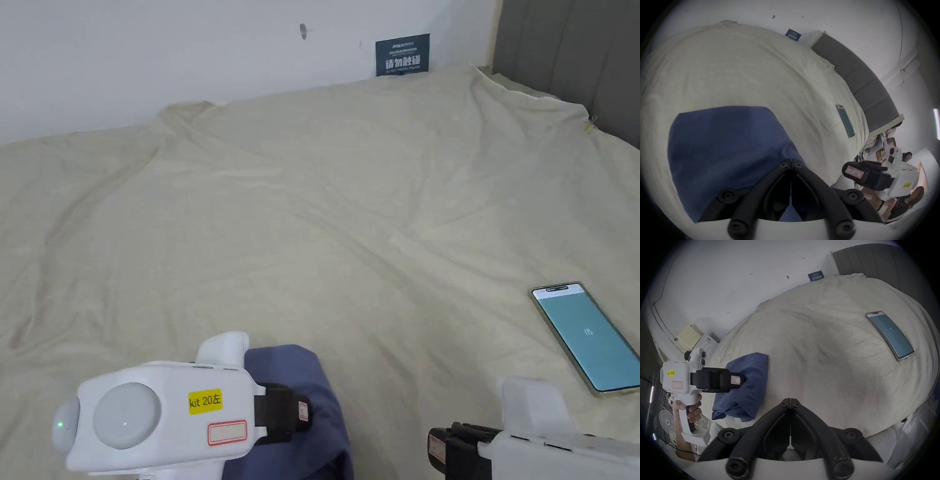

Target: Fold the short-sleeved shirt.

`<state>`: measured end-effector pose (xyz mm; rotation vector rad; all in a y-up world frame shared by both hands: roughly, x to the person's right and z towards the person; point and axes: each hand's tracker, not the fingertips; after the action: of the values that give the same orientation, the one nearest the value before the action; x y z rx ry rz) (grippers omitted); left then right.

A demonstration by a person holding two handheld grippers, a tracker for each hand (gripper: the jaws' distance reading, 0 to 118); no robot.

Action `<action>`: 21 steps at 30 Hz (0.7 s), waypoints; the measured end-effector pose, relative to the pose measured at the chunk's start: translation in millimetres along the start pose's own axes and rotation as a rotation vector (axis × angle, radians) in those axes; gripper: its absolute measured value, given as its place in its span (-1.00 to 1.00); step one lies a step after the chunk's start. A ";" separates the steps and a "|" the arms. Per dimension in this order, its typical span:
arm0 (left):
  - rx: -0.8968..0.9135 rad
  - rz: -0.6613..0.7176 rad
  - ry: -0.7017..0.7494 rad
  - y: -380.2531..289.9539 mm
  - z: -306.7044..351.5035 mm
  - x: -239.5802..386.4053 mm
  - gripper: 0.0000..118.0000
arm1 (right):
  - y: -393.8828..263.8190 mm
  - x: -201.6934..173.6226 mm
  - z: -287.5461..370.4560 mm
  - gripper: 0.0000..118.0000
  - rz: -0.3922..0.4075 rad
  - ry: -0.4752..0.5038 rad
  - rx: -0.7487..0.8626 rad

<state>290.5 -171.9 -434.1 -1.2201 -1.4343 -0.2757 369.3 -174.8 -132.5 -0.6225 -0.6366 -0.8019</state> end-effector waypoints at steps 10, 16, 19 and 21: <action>-0.076 -0.040 -0.154 -19.4 -4.4 21.3 -0.98 | 4.5 -7.4 3.3 -1.00 0.010 -0.019 0.003; 0.076 -0.047 -0.249 -22.3 68.7 2.3 -0.98 | 15.2 -39.6 -1.1 -1.00 0.081 0.022 0.023; 0.206 0.031 -0.183 -28.4 115.6 -34.4 -0.98 | 20.9 -67.9 -9.1 -1.00 0.144 0.092 0.037; 0.262 0.128 -0.156 -35.9 137.6 -65.9 -0.98 | 25.2 -88.8 -22.3 -1.00 0.187 0.126 0.038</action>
<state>167.1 -117.1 -513.7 -1.1299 -1.4664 0.0957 347.9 -137.2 -217.0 -0.5830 -0.4698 -0.6475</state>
